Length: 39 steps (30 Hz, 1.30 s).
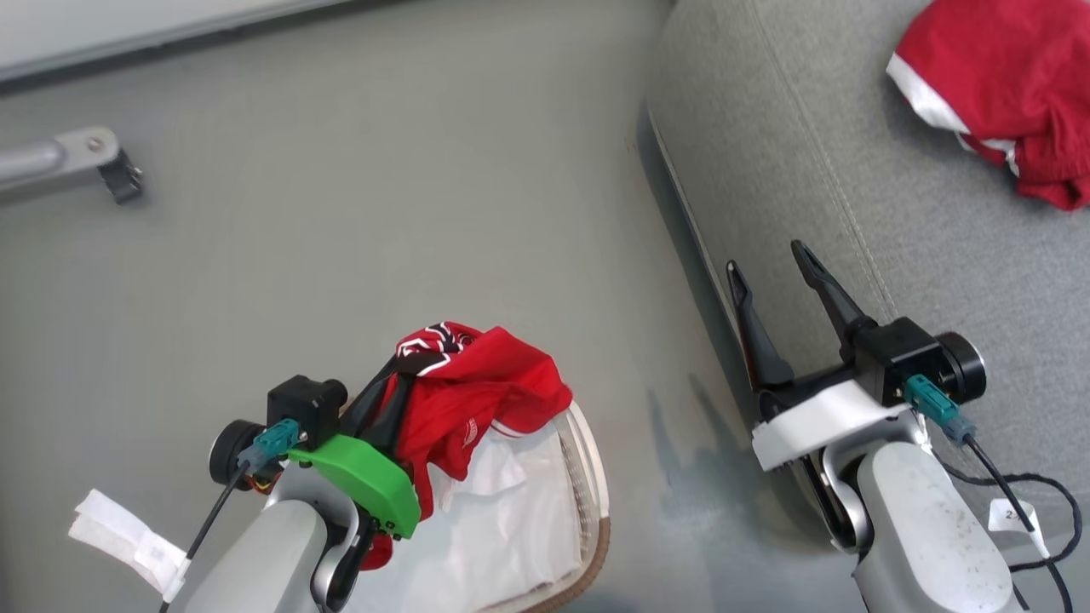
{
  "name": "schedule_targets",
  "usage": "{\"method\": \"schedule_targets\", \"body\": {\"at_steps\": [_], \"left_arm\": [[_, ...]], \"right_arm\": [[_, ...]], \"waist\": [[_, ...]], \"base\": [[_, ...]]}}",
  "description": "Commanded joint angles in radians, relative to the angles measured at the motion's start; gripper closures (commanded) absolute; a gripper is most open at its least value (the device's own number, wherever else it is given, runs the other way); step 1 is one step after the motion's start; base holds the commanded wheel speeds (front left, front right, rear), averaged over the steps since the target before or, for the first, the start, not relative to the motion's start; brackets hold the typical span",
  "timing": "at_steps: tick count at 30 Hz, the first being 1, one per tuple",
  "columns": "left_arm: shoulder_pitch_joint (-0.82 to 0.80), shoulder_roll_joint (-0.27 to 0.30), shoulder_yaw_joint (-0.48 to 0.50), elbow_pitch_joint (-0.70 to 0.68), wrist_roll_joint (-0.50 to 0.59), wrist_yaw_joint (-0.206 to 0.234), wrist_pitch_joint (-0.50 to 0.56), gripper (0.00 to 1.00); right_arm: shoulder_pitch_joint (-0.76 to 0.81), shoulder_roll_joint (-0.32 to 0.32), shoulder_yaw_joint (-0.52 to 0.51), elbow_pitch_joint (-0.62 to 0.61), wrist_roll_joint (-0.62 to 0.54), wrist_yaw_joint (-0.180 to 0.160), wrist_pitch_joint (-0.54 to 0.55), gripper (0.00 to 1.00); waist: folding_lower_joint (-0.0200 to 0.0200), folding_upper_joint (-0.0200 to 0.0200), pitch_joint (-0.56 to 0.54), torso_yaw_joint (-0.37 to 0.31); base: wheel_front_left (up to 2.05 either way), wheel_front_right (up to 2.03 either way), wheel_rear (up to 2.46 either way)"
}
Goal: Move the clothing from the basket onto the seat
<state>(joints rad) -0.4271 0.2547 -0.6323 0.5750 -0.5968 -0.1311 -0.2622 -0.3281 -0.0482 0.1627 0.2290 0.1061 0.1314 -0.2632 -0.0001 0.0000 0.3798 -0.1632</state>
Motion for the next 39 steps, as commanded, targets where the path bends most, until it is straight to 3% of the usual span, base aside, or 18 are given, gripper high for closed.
{"method": "schedule_targets", "body": {"at_steps": [1, 8, 18, 26, 31, 39], "left_arm": [[0.025, -0.011, 0.029, -0.032, 0.029, 0.001, -0.004, 1.0], [0.062, -0.049, 0.143, -0.193, 0.104, 0.001, -0.004, 1.0], [0.064, -0.079, 0.196, -0.369, 0.162, 0.001, -0.004, 1.0], [0.073, -0.093, 0.178, -0.398, 0.182, 0.001, -0.004, 1.0], [0.069, -0.099, 0.153, -0.397, 0.177, 0.001, -0.004, 1.0], [0.052, -0.11, 0.103, -0.393, 0.162, 0.001, -0.004, 1.0]], "right_arm": [[0.03, -0.005, -0.008, 0.001, 0.014, -0.001, -0.002, 0.0], [0.1, -0.004, 0.004, 0.018, 0.008, -0.001, -0.002, 0.0], [0.15, -0.004, 0.044, 0.023, 0.013, -0.001, -0.002, 0.0], [0.024, -0.006, 0.259, -0.06, 0.018, -0.001, -0.002, 0.0], [-0.124, -0.046, 0.395, -0.09, 0.017, -0.001, -0.002, 0.0], [-0.294, -0.116, 0.593, 0.115, 0.092, -0.001, -0.002, 0.0]], "waist": [[0.0001, 0.0, -0.142, 0.083], [0.0001, 0.0, -0.234, 0.1], [0.0001, 0.0, -0.317, 0.103], [0.0001, 0.0, -0.308, 0.112], [0.0001, 0.0, -0.293, 0.127], [0.0001, 0.0, -0.292, 0.158]], "base": [[0.0, 0.0, 0.0], [0.0, 0.0, 0.0], [0.0, 0.0, 0.0], [0.0, 0.0, 0.0], [0.0, 0.0, 0.0], [0.0, 0.0, 0.0]]}}
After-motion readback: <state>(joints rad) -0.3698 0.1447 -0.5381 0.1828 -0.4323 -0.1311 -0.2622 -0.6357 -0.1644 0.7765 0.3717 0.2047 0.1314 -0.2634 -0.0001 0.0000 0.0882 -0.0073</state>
